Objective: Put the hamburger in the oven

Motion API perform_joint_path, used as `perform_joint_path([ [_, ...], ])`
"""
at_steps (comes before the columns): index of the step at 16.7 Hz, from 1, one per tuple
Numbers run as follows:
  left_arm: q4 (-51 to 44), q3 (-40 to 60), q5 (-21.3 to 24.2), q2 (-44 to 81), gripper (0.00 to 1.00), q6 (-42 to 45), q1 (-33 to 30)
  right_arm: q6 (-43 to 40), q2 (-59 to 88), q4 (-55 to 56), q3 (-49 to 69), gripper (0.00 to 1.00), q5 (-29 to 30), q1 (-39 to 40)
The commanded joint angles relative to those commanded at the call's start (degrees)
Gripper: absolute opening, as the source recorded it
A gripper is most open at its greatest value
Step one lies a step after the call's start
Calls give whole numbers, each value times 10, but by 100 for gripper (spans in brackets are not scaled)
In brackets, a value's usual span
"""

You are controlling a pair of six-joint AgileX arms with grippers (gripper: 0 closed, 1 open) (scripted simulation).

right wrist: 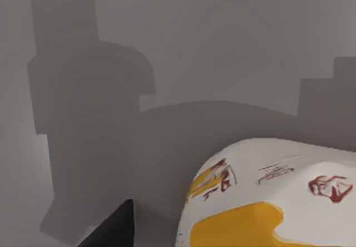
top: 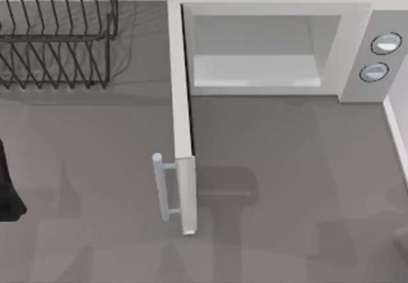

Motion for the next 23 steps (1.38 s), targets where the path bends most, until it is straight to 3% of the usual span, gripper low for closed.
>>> perform_joint_path([
  [6, 0, 0, 0, 0, 100, 0, 0, 0, 0, 0, 0, 2, 0, 0],
  [14, 0, 0, 0, 0, 100, 0, 0, 0, 0, 0, 0, 0, 0, 0],
  [23, 0, 0, 0, 0, 100, 0, 0, -6, -95, -228, 130, 0, -6, -5],
])
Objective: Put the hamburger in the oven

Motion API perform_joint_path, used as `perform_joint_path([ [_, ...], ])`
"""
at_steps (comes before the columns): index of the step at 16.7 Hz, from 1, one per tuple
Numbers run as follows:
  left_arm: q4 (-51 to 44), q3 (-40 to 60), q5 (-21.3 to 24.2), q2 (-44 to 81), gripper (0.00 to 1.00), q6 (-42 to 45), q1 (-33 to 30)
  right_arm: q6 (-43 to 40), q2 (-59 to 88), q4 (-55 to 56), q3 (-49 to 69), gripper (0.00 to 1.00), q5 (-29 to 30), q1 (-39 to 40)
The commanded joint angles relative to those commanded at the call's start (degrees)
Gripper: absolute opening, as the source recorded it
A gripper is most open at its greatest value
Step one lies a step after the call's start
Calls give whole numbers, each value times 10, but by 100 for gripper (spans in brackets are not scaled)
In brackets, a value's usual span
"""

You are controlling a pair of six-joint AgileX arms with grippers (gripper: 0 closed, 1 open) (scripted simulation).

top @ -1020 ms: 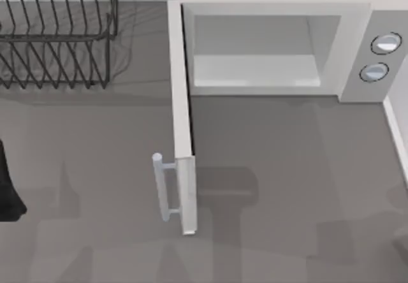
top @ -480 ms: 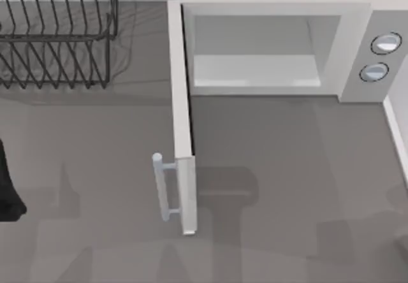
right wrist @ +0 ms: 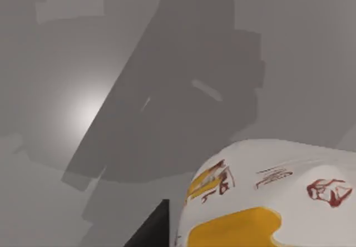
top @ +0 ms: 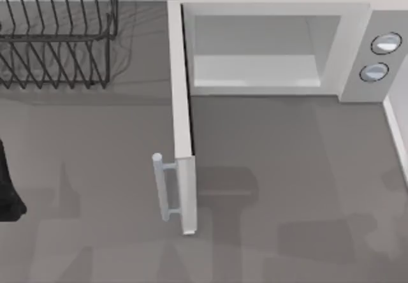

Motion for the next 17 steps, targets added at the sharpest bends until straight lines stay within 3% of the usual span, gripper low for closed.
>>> perform_joint_path([
  [4, 0, 0, 0, 0, 100, 0, 0, 0, -41, -91, 60, 0, 0, -1],
  [10, 0, 0, 0, 0, 100, 0, 0, 2, -46, -98, 66, 0, 0, 0],
  [13, 0, 0, 0, 0, 100, 0, 0, 23, -22, -62, 86, 0, 12, 28],
  [17, 0, 0, 0, 0, 100, 0, 0, 91, 65, 71, 136, 0, 52, 114],
])
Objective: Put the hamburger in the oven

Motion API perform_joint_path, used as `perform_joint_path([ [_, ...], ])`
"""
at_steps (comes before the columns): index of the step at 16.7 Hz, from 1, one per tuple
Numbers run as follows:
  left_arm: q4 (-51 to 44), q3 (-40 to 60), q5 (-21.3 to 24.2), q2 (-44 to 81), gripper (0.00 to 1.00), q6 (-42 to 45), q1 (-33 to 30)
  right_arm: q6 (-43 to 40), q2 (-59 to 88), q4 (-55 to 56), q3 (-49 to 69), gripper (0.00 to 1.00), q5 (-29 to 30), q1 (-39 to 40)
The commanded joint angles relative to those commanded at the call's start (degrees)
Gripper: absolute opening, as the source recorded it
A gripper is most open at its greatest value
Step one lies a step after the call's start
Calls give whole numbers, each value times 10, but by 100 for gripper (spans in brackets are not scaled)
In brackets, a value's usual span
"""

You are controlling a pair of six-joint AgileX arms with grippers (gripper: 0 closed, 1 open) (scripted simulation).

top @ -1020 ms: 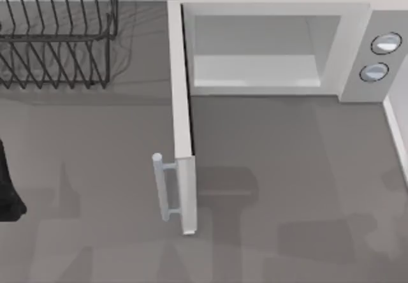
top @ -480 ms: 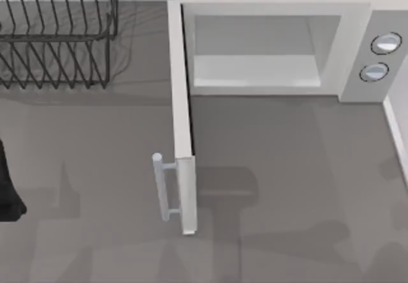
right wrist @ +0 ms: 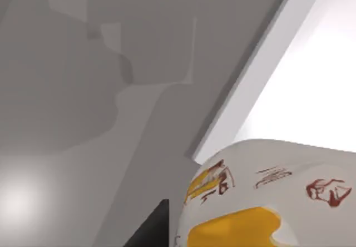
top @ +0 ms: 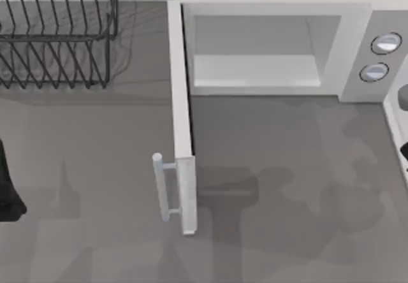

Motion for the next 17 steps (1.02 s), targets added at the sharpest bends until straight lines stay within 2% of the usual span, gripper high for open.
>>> perform_joint_path([
  [9, 0, 0, 0, 0, 100, 0, 0, 228, 299, 480, 87, 0, 151, 214],
  [13, 0, 0, 0, 0, 100, 0, 0, 320, 396, 670, 121, 0, 232, 268],
  [17, 0, 0, 0, 0, 100, 0, 0, 380, 451, 791, 141, 0, 295, 291],
])
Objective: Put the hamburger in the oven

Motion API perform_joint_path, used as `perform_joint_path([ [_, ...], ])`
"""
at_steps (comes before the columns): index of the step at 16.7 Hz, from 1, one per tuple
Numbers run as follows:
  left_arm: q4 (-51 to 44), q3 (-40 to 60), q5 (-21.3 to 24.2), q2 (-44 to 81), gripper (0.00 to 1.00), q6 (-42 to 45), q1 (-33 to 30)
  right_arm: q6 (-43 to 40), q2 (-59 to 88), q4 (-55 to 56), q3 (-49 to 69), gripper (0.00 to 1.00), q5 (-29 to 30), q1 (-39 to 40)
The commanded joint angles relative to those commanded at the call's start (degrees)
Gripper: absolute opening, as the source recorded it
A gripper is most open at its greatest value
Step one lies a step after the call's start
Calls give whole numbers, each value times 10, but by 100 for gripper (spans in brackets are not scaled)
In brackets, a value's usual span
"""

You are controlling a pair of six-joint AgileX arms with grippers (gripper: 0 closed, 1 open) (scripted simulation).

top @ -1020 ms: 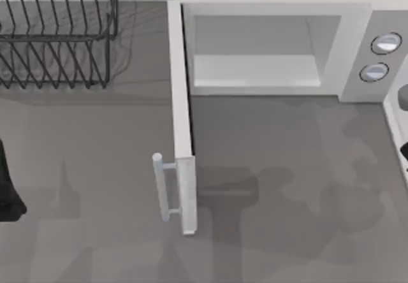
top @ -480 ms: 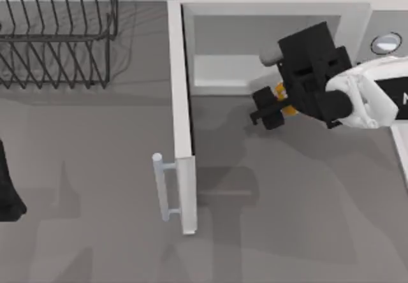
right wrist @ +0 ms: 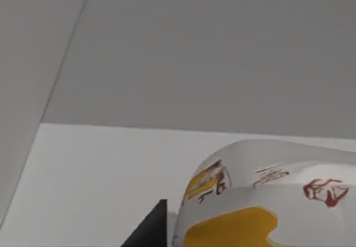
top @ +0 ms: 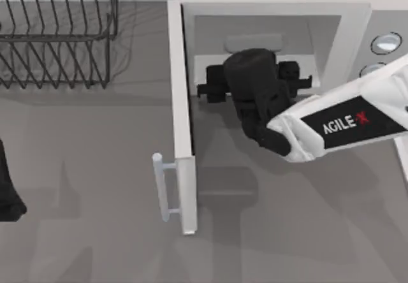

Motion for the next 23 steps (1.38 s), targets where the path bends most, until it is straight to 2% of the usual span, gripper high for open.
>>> perform_joint_path([
  [3, 0, 0, 0, 0, 100, 0, 0, 15, 10, 30, 8, 0, 19, 3],
  [8, 0, 0, 0, 0, 100, 0, 0, 15, 8, 28, 6, 0, 17, 0],
  [11, 0, 0, 0, 0, 100, 0, 0, 12, 34, 12, 45, 0, 12, -8],
  [23, 0, 0, 0, 0, 100, 0, 0, -26, 244, -134, 441, 0, -55, -81],
])
